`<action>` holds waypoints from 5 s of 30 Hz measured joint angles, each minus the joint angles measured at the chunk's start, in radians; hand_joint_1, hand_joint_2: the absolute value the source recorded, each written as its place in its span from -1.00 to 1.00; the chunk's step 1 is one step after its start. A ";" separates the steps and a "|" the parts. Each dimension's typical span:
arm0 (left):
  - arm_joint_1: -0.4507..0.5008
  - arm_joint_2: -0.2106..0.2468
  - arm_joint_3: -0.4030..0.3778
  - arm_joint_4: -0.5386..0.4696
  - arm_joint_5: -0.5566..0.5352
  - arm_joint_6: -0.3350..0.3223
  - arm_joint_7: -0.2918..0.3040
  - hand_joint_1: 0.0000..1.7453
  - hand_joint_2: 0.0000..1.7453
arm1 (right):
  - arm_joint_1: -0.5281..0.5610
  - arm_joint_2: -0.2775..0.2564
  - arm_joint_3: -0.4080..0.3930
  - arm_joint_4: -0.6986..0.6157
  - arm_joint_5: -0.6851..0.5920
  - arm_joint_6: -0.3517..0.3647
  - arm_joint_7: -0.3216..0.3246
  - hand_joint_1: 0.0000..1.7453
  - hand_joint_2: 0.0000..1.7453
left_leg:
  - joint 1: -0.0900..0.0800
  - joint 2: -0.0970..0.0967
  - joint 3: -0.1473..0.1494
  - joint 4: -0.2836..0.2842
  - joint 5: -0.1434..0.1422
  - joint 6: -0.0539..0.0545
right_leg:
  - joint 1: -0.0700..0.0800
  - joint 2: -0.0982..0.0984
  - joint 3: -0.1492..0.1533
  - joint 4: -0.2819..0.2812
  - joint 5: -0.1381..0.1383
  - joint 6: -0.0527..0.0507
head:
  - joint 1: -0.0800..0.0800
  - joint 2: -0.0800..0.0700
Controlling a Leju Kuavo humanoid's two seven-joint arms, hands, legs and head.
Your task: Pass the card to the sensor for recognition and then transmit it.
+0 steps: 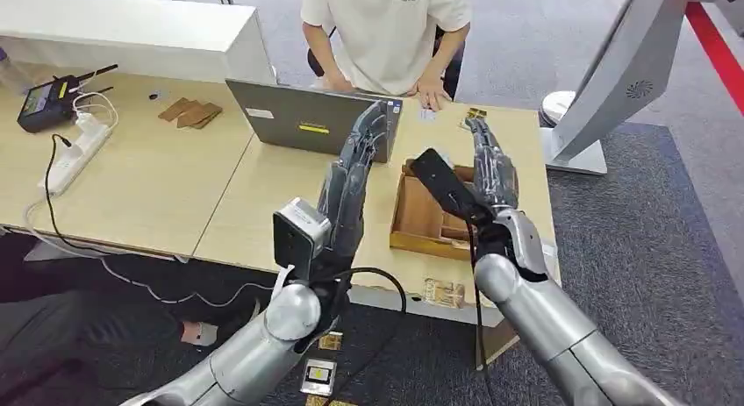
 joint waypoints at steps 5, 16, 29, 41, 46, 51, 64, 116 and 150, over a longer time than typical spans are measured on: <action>0.003 0.014 0.004 -0.024 -0.011 0.002 0.011 -1.00 -1.00 | 0.108 -0.029 0.000 -0.109 0.045 0.003 0.017 -1.00 1.00 | 0.000 0.000 0.000 0.000 0.000 0.000 | 0.000 0.000 0.000 0.000 0.000 0.000 | 0.000 0.000; 0.004 0.032 0.004 -0.049 -0.019 0.006 0.018 -1.00 -1.00 | 0.235 -0.072 0.002 -0.257 0.165 0.020 0.047 -1.00 1.00 | 0.000 0.000 0.000 0.000 0.000 0.000 | 0.000 0.000 0.000 0.000 0.000 0.000 | 0.000 0.000; 0.001 0.029 0.003 -0.049 -0.003 -0.002 0.018 -1.00 -1.00 | 0.263 -0.077 0.022 -0.249 0.270 0.081 0.075 -1.00 1.00 | 0.000 0.000 0.000 0.000 0.000 0.000 | 0.000 0.000 0.000 0.000 0.000 0.000 | 0.000 0.000; 0.000 0.029 0.001 -0.049 -0.001 0.000 0.015 -1.00 -1.00 | 0.258 -0.065 0.027 -0.176 0.384 0.076 0.095 -1.00 1.00 | 0.000 0.000 0.000 0.000 0.000 0.000 | 0.000 0.000 0.000 0.000 0.000 0.000 | 0.000 0.000; 0.000 0.029 0.000 -0.049 0.004 0.000 0.010 -1.00 -1.00 | 0.254 -0.060 0.027 -0.139 0.376 0.077 0.098 -1.00 1.00 | 0.000 0.000 0.000 0.000 0.000 0.000 | 0.000 0.000 0.000 0.000 0.000 0.000 | 0.000 0.000; -0.001 0.029 -0.001 -0.048 0.010 -0.003 0.007 -1.00 -1.00 | 0.251 -0.061 0.026 -0.109 0.370 0.079 0.109 -1.00 1.00 | 0.000 0.000 0.000 0.000 0.000 0.000 | 0.000 0.000 0.000 0.000 0.000 0.000 | 0.000 0.000; -0.007 0.023 -0.006 -0.048 0.023 -0.003 -0.011 -1.00 -1.00 | 0.225 -0.051 0.025 -0.001 0.356 0.027 0.102 -1.00 1.00 | 0.000 0.000 0.000 0.000 0.000 0.000 | 0.000 0.000 0.000 0.000 0.000 0.000 | 0.000 0.000; -0.023 0.009 -0.032 -0.014 0.055 -0.003 -0.039 -1.00 -1.00 | 0.145 0.007 -0.003 0.322 0.357 -0.139 -0.008 1.00 1.00 | 0.000 0.000 0.000 0.000 0.000 0.000 | 0.000 0.000 0.000 0.000 0.000 0.000 | 0.000 0.000; -0.033 0.001 -0.039 0.028 0.054 -0.010 -0.036 -1.00 -1.00 | 0.119 0.023 -0.004 0.343 0.327 -0.264 -0.042 1.00 1.00 | 0.000 0.000 0.000 0.000 0.000 0.000 | 0.000 0.000 0.000 0.000 0.000 0.000 | 0.000 0.000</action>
